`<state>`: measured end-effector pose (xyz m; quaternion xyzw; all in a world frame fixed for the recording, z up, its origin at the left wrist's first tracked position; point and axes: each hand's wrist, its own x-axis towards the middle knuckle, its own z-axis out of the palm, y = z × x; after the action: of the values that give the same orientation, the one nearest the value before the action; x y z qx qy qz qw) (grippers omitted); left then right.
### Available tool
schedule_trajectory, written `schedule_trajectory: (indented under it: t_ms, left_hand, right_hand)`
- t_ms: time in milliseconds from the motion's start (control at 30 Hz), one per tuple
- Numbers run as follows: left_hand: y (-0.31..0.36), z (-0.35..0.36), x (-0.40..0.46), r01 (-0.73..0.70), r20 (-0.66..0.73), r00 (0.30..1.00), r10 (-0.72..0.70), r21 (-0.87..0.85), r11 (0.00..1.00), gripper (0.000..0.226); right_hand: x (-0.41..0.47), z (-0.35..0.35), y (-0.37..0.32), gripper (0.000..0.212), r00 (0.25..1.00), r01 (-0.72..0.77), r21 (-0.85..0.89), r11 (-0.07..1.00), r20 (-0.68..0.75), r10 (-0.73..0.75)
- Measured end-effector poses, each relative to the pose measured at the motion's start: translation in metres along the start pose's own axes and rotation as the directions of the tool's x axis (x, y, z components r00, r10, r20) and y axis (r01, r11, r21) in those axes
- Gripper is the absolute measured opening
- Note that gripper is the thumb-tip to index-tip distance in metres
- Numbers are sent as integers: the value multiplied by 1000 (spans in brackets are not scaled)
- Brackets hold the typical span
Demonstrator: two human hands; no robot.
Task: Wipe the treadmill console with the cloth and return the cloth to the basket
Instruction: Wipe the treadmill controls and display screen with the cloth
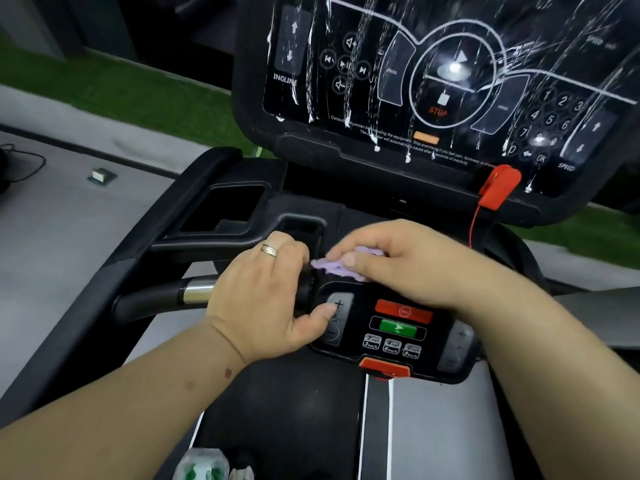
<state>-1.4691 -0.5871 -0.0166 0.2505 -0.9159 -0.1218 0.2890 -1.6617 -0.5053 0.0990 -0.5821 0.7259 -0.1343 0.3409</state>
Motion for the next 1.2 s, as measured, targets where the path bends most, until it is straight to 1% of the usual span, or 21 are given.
schedule_trajectory:
  t_ms: [133,167,300,367,433,500,567,600,633,667,733,800,867,933,1000,1100,1167,1200]
  left_hand:
    - [-1,0,0,-3,2,1000,3,-17,1000,60]
    - [-1,0,0,-2,4,1000,2,-12,1000,60]
    - [0,-1,0,-14,21,1000,14,-7,1000,59]
    - [1,-2,1,-14,32,999,14,-8,1000,58]
    - [1,-3,2,-14,55,998,14,-3,1000,58]
    - [2,-5,3,-13,77,997,11,18,1000,57]
    - [3,-7,3,-4,99,995,0,38,999,55]
    - [2,-7,4,0,112,994,-4,40,999,54]
    - [2,-7,4,1,125,992,-6,38,999,54]
    - [2,-7,4,0,136,991,-5,36,999,53]
    - [2,-7,4,-4,155,988,-1,34,999,53]
    - [1,-9,5,-6,168,986,1,31,1000,53]
    - [2,-10,6,-7,183,983,3,26,1000,53]
    - [2,-12,6,10,204,979,-14,19,1000,53]
    - [4,-13,9,55,229,972,-56,12,998,54]
    - [4,-14,16,164,302,941,-152,-13,986,66]
    - [5,-15,22,165,357,922,-150,-13,986,79]
    - [5,-16,27,173,387,910,-149,-27,985,85]
  right_hand:
    - [-24,-23,32,18,994,-111,84,990,-9,112]
    - [-21,-20,30,19,993,-116,90,989,-18,118]
    - [10,10,2,20,999,-23,26,999,-26,24]
    - [9,8,-1,20,999,-44,43,998,-20,45]
    - [-10,-5,15,21,995,-94,72,993,-7,95]
    - [-36,-18,33,23,989,-146,178,973,21,144]
    - [-52,-22,39,31,983,-183,328,927,74,168]
    - [-53,-21,40,39,982,-190,327,926,75,175]
    - [-49,-19,40,45,981,-191,274,942,41,188]
    - [-43,-16,37,47,982,-185,225,957,0,190]
    - [-31,-11,28,42,986,-147,178,973,-52,158]
    - [-28,-14,28,36,986,-143,138,980,-61,152]
    - [-39,-27,41,31,981,-191,114,975,-8,193]
    - [-53,-40,50,27,971,-241,138,961,33,238]
    - [-53,-38,50,28,967,-252,148,956,7,254]
    - [-27,-17,34,34,982,-166,55,985,-79,170]
    - [-15,-7,28,34,987,-117,79,990,-97,125]
    - [-13,-7,32,33,985,-118,104,988,-117,130]
